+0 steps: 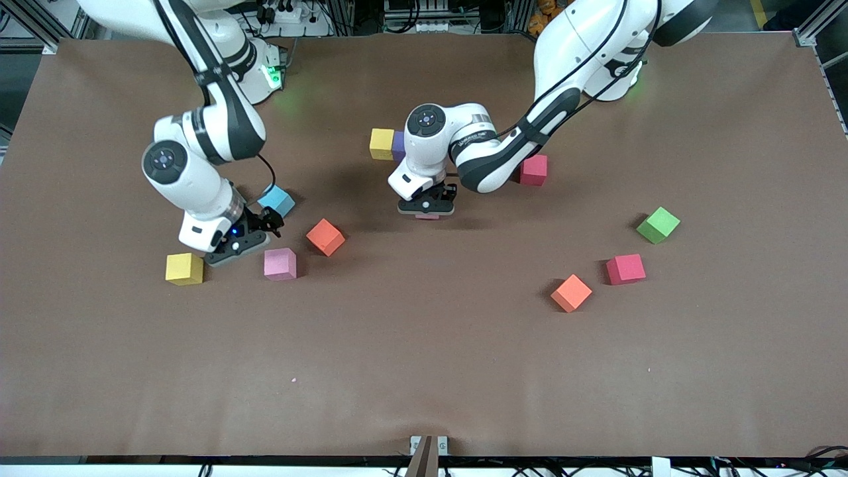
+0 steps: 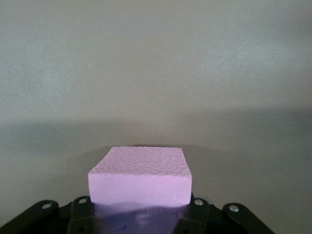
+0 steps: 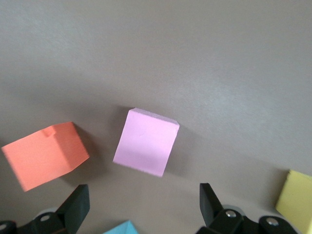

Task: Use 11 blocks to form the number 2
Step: 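Grasp another pink cube with the right gripper while the left gripper waits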

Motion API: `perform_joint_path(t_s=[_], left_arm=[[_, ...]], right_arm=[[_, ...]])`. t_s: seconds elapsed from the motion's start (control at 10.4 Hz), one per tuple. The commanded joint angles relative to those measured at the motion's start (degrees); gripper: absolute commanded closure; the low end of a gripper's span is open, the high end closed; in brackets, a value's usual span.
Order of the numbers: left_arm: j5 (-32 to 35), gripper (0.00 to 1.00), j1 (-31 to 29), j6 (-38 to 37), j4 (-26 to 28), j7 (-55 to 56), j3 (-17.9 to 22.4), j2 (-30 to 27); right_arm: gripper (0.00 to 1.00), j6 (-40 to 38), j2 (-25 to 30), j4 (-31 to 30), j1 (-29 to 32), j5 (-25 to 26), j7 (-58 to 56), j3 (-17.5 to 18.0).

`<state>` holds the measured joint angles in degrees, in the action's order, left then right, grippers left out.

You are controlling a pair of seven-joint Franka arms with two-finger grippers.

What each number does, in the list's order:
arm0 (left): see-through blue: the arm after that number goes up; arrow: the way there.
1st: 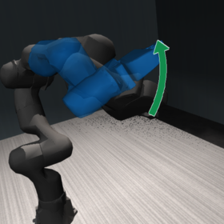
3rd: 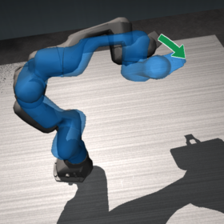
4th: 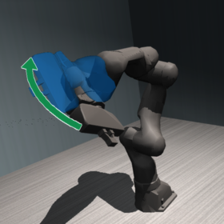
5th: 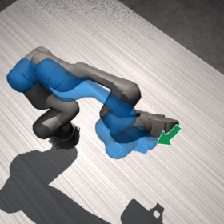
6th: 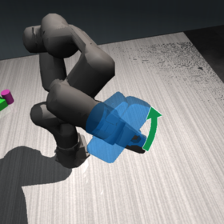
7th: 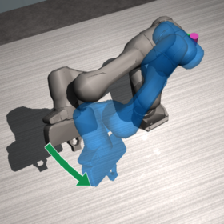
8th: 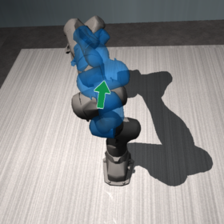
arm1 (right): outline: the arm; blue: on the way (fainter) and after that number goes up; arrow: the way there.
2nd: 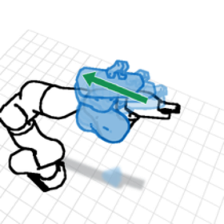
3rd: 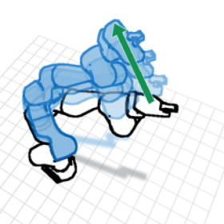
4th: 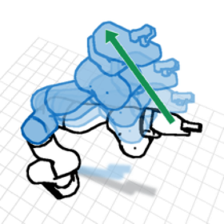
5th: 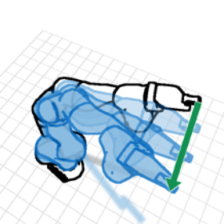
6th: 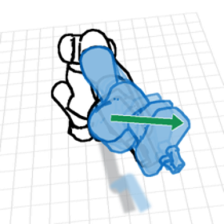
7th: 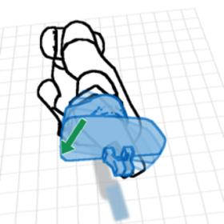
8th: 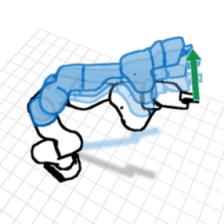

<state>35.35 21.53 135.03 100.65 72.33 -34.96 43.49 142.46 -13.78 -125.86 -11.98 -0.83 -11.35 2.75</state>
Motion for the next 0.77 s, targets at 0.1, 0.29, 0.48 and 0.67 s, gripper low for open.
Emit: perform_joint_path(t_s=[0.1,0.29,0.48,0.67], left_arm=[[2.79,0.75,0.79,1.72,0.24,2.47,0.15,1.6],[2.71,0.75,1.15,1.72,0.25,2.99,0.15,1.6],[2.79,0.74,1.59,1.72,1.03,3.96,0.15,1.25],[2.71,0.73,1.59,1.72,1.83,4.14,-0.11,0.81]], right_arm=[[0.0,3.52,-4.49,0.44,0.29,-0.4,6.83,1.56],[0.0,3.87,-5.81,0.88,0.38,-0.48,12.12,2.08],[0.0,5.37,-6.87,1.49,1.25,-0.48,15.99,2.0],[0.0,6.33,-8.8,3.33,1.87,-0.48,17.32,1.91]])
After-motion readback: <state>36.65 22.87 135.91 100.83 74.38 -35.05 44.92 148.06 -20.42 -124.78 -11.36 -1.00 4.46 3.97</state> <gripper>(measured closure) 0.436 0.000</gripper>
